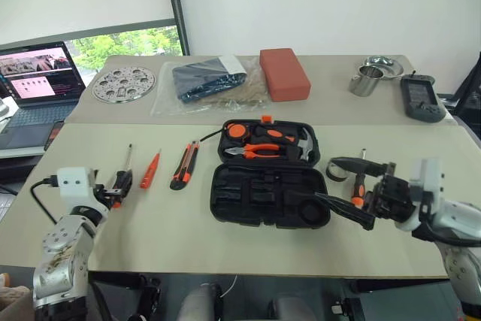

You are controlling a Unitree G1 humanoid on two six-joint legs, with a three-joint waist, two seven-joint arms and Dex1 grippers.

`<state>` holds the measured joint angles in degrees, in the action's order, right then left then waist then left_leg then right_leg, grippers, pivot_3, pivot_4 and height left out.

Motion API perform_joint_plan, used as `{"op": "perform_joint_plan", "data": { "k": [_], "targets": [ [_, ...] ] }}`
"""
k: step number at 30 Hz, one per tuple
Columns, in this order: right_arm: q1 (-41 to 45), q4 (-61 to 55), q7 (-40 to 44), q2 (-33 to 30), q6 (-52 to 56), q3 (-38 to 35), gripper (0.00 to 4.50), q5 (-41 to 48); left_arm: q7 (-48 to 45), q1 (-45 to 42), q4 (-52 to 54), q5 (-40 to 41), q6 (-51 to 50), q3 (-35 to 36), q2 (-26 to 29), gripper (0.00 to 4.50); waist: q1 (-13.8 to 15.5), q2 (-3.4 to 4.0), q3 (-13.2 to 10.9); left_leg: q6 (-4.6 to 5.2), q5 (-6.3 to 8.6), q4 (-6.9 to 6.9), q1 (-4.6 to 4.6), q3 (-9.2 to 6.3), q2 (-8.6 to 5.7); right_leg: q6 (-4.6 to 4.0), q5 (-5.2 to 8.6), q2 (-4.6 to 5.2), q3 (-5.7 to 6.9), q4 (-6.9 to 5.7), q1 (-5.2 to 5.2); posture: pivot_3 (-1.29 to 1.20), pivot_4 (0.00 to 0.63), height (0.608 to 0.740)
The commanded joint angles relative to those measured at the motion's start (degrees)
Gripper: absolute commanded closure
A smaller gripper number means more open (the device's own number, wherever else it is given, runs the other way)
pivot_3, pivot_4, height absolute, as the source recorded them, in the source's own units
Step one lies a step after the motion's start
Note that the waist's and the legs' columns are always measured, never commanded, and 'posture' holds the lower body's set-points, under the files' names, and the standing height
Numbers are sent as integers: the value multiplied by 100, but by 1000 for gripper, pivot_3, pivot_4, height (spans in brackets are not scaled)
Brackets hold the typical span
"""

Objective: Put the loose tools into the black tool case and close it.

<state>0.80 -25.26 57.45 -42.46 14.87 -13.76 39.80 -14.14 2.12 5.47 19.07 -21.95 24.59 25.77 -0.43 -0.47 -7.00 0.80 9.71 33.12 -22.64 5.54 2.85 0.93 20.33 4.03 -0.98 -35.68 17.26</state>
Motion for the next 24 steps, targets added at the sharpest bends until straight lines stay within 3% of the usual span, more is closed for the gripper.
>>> {"op": "perform_joint_plan", "data": {
  "k": [1,8,11,19,24],
  "targets": [
    [183,-211,60,-112,92,58,34,36,-175,154,136,32,-536,-175,144,0,37,3,5,0,0,-2,0,1,0,0,0,0,0,0,2,0,150,740],
    [56,-306,127,-212,56,-45,34,-8,-257,76,-297,306,-1205,-157,8,0,54,3,9,-2,0,-6,5,4,1,-1,0,25,1,-1,1,0,150,740],
    [-54,-338,126,-211,22,-106,0,-34,-331,15,-428,223,-1088,-175,60,646,60,18,18,-2,0,-5,10,6,-2,-2,1,29,0,-5,-2,0,150,740],
    [-332,-293,-45,-42,-141,-225,0,-206,-798,-258,-669,212,-274,-116,137,3539,115,13,16,-6,2,-3,12,6,-2,-4,2,33,1,-8,-2,0,150,740],
    [-460,-129,-212,79,-130,-597,0,-110,-1835,-851,-435,835,39,71,518,3574,114,-15,2,-17,0,-4,-3,-2,1,-5,1,31,8,-9,6,0,150,740]
  ]
}}
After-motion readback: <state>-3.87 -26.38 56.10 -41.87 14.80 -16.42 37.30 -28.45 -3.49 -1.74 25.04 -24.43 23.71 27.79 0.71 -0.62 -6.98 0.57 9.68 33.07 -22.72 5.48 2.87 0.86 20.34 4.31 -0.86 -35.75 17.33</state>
